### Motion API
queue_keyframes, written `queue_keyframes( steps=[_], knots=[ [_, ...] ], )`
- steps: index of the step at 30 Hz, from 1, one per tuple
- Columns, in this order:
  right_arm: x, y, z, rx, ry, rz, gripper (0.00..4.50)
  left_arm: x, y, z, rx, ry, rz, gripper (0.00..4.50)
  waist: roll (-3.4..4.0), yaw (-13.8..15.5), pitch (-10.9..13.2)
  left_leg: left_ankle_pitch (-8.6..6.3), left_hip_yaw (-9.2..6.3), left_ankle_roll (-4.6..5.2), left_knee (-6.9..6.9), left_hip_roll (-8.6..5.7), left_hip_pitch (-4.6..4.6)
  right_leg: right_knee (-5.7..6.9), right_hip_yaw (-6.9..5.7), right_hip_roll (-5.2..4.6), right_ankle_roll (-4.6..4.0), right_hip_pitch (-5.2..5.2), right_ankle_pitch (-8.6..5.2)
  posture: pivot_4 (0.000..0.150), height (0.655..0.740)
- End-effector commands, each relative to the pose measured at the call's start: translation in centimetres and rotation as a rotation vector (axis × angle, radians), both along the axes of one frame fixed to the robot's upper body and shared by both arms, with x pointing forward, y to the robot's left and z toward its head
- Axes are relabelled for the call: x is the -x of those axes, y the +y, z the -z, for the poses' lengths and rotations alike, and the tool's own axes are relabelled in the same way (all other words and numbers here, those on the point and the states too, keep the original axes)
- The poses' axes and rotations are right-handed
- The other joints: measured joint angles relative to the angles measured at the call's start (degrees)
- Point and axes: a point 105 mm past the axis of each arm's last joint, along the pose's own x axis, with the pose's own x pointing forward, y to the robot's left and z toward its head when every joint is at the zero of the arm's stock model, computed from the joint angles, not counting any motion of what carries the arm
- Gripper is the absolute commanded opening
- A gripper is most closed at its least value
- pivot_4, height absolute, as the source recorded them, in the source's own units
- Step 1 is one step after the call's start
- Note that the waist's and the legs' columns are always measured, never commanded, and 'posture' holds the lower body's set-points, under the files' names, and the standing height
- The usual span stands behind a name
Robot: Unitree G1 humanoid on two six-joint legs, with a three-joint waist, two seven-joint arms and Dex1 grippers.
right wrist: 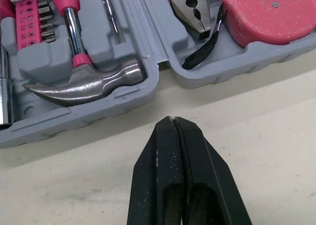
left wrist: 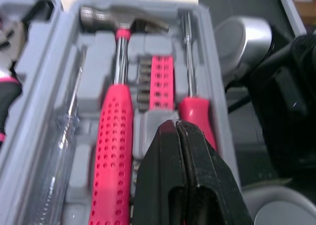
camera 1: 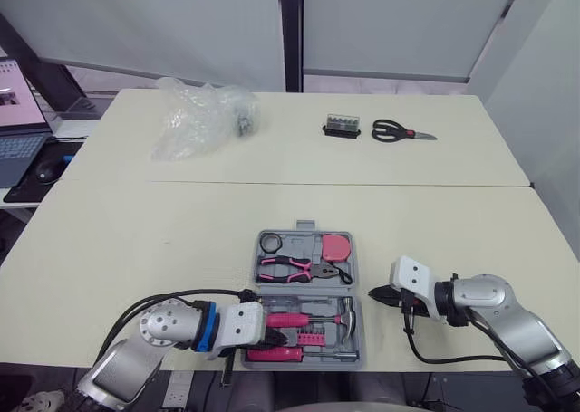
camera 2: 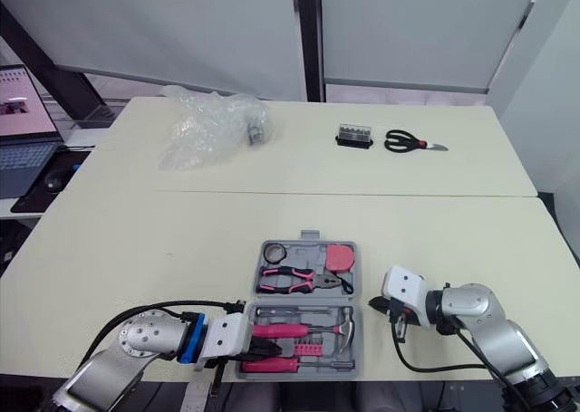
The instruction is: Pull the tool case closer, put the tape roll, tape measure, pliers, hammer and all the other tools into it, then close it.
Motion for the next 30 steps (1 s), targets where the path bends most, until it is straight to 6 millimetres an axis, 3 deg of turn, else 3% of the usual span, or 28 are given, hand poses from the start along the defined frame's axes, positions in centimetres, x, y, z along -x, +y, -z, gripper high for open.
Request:
queue_keyframes(
  steps=[1, 10, 13, 19, 23, 27, 28, 30],
  knots=[
    [-0.2, 0.3, -1.1, -0.015, -0.034, -0.016, 0.03, -0.1, -0.4, 0.7, -0.025, -0.017, 0.026, 0.00, -0.01, 0.00, 0.00, 0.00, 0.00, 0.00, 0.00, 0.00, 0.00, 0.00, 0.00, 0.00, 0.00, 0.00, 0.00, 0.150, 0.7400],
    [-0.9, -0.1, -1.8, -0.015, -0.003, 0.009, 0.03, 0.5, 0.3, 2.0, -0.098, 0.002, 0.058, 0.00, 0.01, -0.01, -0.01, 0.00, 0.00, 0.00, 0.01, 0.01, 0.02, 0.00, 0.00, 0.00, 0.00, 0.03, 0.00, 0.150, 0.7400],
    [-1.9, 0.3, -3.1, -0.112, 0.100, 0.079, 0.53, 0.6, 0.7, 2.4, -0.117, 0.006, 0.055, 0.00, 0.03, -0.11, -0.02, 0.00, -0.01, 0.00, 0.00, 0.02, 0.04, 0.02, 0.00, 0.01, 0.00, 0.03, 0.00, 0.150, 0.7400],
    [-5.4, 0.6, -4.4, -0.177, 0.271, 0.267, 2.05, 0.6, 0.3, 2.5, -0.124, 0.011, 0.076, 0.00, 0.09, -0.09, -0.06, 0.00, -0.02, 0.00, -0.01, 0.02, 0.06, 0.01, 0.00, 0.02, -0.01, 0.05, 0.00, 0.150, 0.7400],
    [-7.5, 0.6, -3.8, -0.204, 0.356, 0.416, 3.04, 0.7, 0.1, 2.7, -0.126, 0.011, 0.088, 0.00, 0.10, -0.01, -0.06, 0.00, -0.01, 0.00, -0.02, 0.00, 0.04, 0.01, 0.01, 0.00, -0.01, 0.03, 0.01, 0.150, 0.7400],
    [-8.3, 0.8, -2.9, -0.217, 0.420, 0.498, 4.25, 0.8, 0.0, 2.8, -0.132, 0.014, 0.099, 0.00, 0.13, 0.00, -0.08, 0.00, 0.00, 0.01, -0.02, -0.04, 0.01, -0.01, 0.02, -0.03, -0.01, 0.02, 0.01, 0.150, 0.7400],
    [-8.4, 0.8, -2.5, -0.217, 0.434, 0.518, 4.46, 0.8, 0.0, 2.9, -0.133, 0.016, 0.103, 0.00, 0.14, -0.02, -0.08, 0.00, 0.01, 0.01, -0.02, -0.04, 0.01, -0.01, 0.04, -0.03, -0.01, 0.00, 0.01, 0.150, 0.7400],
    [-8.4, 1.3, -2.0, -0.238, 0.471, 0.547, 4.46, 0.9, -0.1, 2.9, -0.135, 0.019, 0.110, 0.00, 0.18, -0.09, -0.11, 0.00, 0.01, 0.01, -0.02, -0.03, 0.01, 0.00, 0.04, -0.03, -0.01, 0.00, 0.01, 0.150, 0.7400]
  ],
)
